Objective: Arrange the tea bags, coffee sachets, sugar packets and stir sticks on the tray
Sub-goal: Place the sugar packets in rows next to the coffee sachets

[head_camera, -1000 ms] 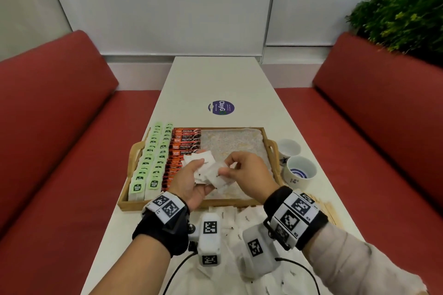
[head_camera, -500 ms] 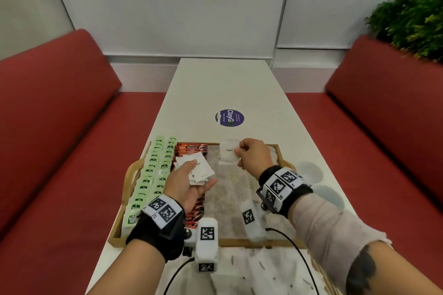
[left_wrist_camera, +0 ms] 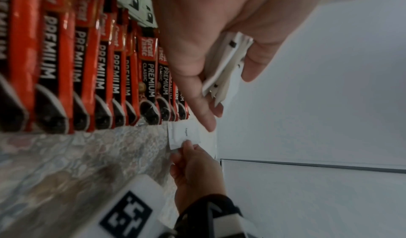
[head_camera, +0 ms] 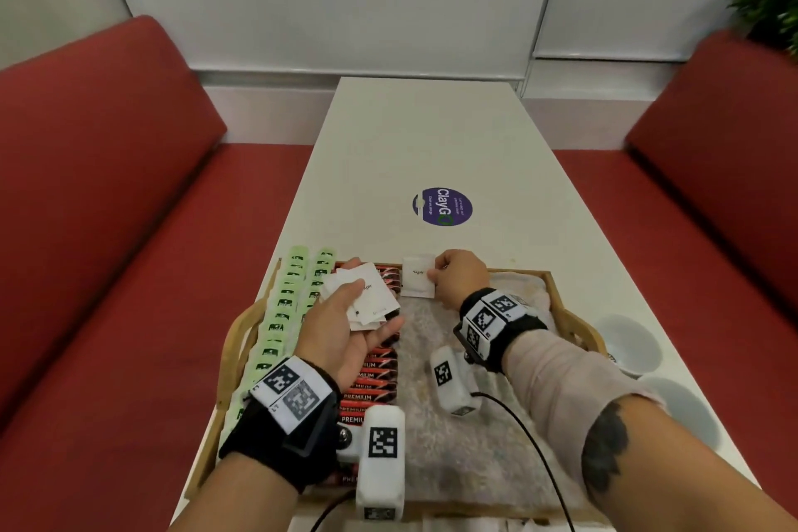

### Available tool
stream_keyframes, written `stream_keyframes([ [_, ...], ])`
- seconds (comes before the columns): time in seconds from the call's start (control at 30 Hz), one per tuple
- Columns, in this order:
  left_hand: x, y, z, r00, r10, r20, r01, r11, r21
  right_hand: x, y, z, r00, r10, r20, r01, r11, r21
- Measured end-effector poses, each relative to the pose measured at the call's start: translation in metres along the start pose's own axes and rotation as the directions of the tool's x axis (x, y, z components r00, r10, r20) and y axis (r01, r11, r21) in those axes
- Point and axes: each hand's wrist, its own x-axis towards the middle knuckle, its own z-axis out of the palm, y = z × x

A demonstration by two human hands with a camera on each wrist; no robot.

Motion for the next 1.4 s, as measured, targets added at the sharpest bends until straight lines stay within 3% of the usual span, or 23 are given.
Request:
stream_keyframes([
  [0.63, 0.003, -0.001, -0.012, 0.999, -0.013, 0.051, 0.014, 1.000, -0.019, 0.004, -0.002, 0.012, 0.996, -0.002, -0.094, 0.000, 1.000, -0.024],
  [0.77, 0.003, 0.001, -0.013, 0.998, -0.001, 0.066, 0.000, 1.000, 0.014, -0.006, -0.005, 0.000, 0.989, -0.096, -0.109, 0.093, 0.995, -0.025],
  [0.9, 0.003, 0.003, -0.012, 0.997, 0.023, 0.078, -0.027, 0.998, 0.052, -0.033, -0.020, -0.016, 0.958, -0.284, 0.042, 0.270, 0.941, 0.204],
  [1.03, 0.002, 0.002, -0.010, 0.995, 0.042, 0.095, -0.050, 0.995, 0.085, -0.057, -0.031, -0.026, 0.891, -0.359, 0.276, 0.269, 0.910, 0.315],
  [1.3, 0.003, 0.002, -0.007, 0.994, 0.062, 0.091, -0.071, 0.992, 0.105, -0.061, -0.029, -0.030, 0.868, -0.366, 0.337, 0.209, 0.883, 0.419],
  [1.4, 0.006, 0.003, -0.008, 0.996, 0.068, 0.061, -0.073, 0.994, 0.082, -0.058, -0.027, -0.030, 0.908, -0.322, 0.269, 0.179, 0.877, 0.445],
])
